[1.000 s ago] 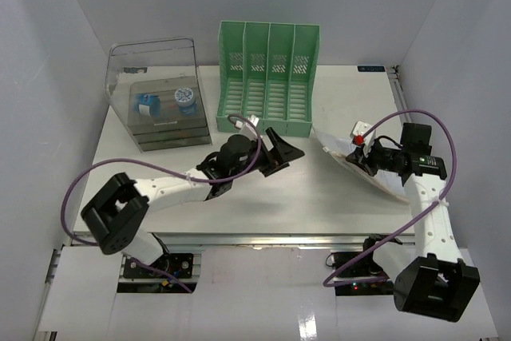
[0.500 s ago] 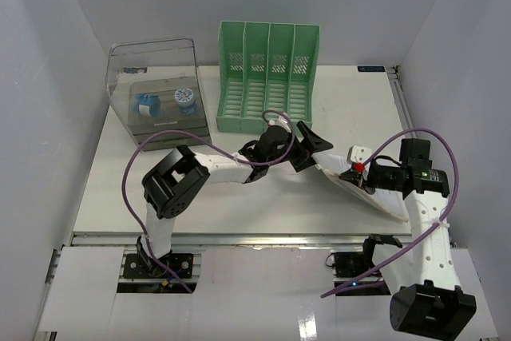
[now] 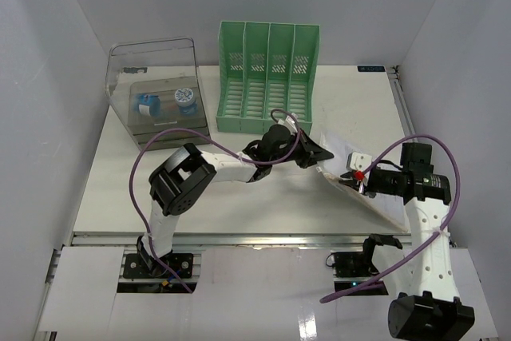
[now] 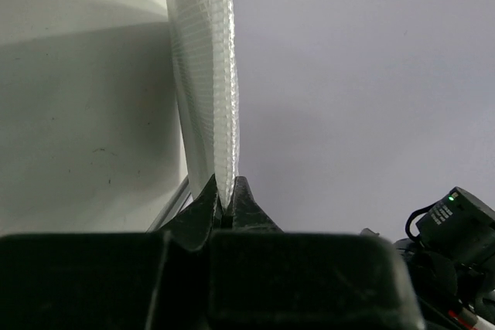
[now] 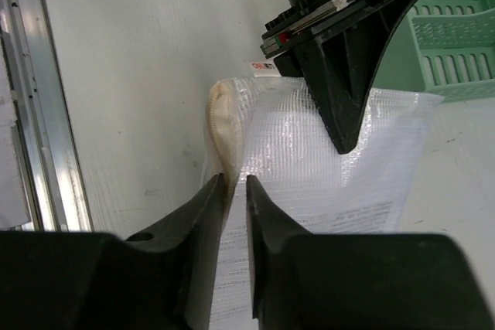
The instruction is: Organize the desk
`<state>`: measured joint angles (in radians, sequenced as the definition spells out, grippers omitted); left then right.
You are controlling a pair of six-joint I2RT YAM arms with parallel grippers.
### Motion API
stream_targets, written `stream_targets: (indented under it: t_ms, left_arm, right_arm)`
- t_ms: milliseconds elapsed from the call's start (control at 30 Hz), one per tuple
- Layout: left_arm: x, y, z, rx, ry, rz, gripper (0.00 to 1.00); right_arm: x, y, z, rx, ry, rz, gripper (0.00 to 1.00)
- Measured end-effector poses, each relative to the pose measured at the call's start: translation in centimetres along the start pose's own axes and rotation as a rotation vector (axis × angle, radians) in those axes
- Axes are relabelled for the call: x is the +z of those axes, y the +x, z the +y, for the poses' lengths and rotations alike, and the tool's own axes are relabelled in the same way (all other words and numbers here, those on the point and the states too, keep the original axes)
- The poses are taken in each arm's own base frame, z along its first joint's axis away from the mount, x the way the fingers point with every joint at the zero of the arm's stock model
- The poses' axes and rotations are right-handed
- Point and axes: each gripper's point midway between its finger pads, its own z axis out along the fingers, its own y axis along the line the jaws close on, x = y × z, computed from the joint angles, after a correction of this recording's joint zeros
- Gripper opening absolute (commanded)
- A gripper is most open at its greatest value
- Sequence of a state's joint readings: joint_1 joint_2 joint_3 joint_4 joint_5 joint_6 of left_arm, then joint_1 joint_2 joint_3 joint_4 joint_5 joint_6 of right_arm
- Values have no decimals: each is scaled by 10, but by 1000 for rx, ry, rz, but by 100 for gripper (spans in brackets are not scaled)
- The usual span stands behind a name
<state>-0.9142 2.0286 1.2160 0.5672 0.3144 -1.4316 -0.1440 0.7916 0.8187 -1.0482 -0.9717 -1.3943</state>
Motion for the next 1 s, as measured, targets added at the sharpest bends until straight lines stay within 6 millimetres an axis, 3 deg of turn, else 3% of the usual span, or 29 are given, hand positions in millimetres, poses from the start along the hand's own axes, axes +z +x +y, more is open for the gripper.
stream_targets:
  t_ms: [167, 267, 367, 433, 533, 700, 800, 867, 1000]
  left_arm:
    - [4, 3, -17, 91, -7, 48, 0]
    - [5, -4, -45, 224, -21, 44, 0]
    - [-7, -16, -82, 365, -43, 9, 0]
    - [-23, -27, -107, 450, -69, -30, 0]
    - [-63, -55, -143, 559, -117, -113, 0]
    - [-133, -116, -197, 704, -216, -310, 0]
    - [-167, -149, -217, 760, -300, -410, 0]
    - [-179, -161, -226, 797, -347, -442, 0]
    - [-177, -174, -229, 867, -409, -450, 0]
  right_arm:
    - [-9, -13, -2, -50, 48, 1, 63]
    - [-17, -27, -7, -76, 88, -3, 70]
    - [-26, -44, -16, -105, 129, -10, 74]
    - [-33, -57, -23, -124, 156, -19, 75]
    - [-38, -67, -30, -138, 183, -29, 76]
    - [-37, -69, -35, -107, 203, -48, 77]
    - [-29, -60, -33, -70, 199, -67, 77]
    - [-23, -51, -30, -31, 187, -73, 77]
    - [-16, -42, -27, 11, 175, -85, 77]
